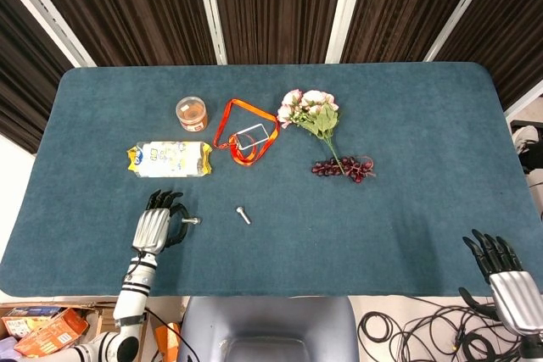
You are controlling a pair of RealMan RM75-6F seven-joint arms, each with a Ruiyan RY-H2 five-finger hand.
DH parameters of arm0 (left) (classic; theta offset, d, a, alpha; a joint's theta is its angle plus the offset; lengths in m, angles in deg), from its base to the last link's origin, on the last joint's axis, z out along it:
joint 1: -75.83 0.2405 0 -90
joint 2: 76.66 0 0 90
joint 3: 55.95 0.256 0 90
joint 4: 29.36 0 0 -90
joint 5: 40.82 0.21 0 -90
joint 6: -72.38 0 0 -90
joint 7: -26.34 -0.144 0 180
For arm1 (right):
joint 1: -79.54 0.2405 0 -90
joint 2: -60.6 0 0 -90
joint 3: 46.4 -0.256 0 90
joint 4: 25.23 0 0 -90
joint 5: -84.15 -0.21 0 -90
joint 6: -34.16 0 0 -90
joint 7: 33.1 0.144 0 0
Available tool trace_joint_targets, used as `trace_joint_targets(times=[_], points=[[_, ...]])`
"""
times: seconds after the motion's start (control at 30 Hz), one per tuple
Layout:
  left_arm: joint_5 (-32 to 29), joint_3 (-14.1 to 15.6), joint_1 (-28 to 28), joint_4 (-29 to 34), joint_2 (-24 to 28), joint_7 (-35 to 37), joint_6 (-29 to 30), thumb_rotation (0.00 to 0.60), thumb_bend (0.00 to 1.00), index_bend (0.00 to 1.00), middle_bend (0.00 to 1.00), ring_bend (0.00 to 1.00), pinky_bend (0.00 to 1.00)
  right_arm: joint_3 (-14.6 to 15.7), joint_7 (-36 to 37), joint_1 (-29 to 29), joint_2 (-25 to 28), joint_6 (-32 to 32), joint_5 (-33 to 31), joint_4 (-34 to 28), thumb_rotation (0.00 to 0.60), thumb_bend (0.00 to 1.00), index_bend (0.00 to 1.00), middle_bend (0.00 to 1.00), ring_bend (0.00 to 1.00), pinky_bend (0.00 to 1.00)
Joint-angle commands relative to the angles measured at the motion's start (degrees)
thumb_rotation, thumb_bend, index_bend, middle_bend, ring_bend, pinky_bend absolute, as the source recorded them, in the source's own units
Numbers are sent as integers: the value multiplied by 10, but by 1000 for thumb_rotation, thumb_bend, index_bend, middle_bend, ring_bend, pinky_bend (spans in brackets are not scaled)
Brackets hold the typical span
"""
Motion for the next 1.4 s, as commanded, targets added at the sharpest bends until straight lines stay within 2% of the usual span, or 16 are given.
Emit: trace_joint_targets(times=[0.03, 0.57, 0.7, 0.77, 0.87, 1.03, 1.17, 1.27, 1.4], points=[[-4, -2, -2, 12, 6, -13, 1, 600, 423, 555, 219, 121, 80, 0, -2, 1, 0, 4, -1, -1, 600, 209, 0, 0, 0, 0], [-18, -4, -12, 20, 5, -31, -12, 600, 420, 531, 221, 126, 83, 0, 2, 0, 6, 9, -3, -7, 600, 209, 0, 0, 0, 0], [-14, -2, -13, 21, 6, -23, -11, 600, 405, 450, 215, 124, 83, 0, 2, 0, 6, 11, -4, -7, 600, 209, 0, 0, 0, 0], [-7, 0, -13, 22, 7, -15, -10, 600, 382, 363, 204, 115, 82, 0, 1, 0, 6, 12, -4, -7, 600, 209, 0, 0, 0, 0], [3, 4, -14, 25, 9, -8, -8, 600, 366, 292, 193, 106, 80, -1, 0, 0, 7, 14, -6, -8, 600, 209, 0, 0, 0, 0], [32, 12, -16, 30, 11, 10, 7, 600, 361, 284, 181, 96, 69, -1, -1, -1, 8, 16, -7, -10, 600, 209, 0, 0, 0, 0], [83, 26, -26, 35, 12, 45, 23, 600, 366, 314, 143, 46, 36, -1, 2, -1, 11, 14, -6, -13, 600, 209, 0, 0, 0, 0], [99, 25, -44, 24, -1, 24, 16, 600, 377, 349, 95, 6, 11, 0, 6, -1, 13, 13, -4, -14, 600, 209, 0, 0, 0, 0], [109, 17, -77, -1, -27, -4, -6, 600, 383, 360, 43, 0, 0, 1, 14, -1, 17, 12, -2, -15, 600, 209, 0, 0, 0, 0]])
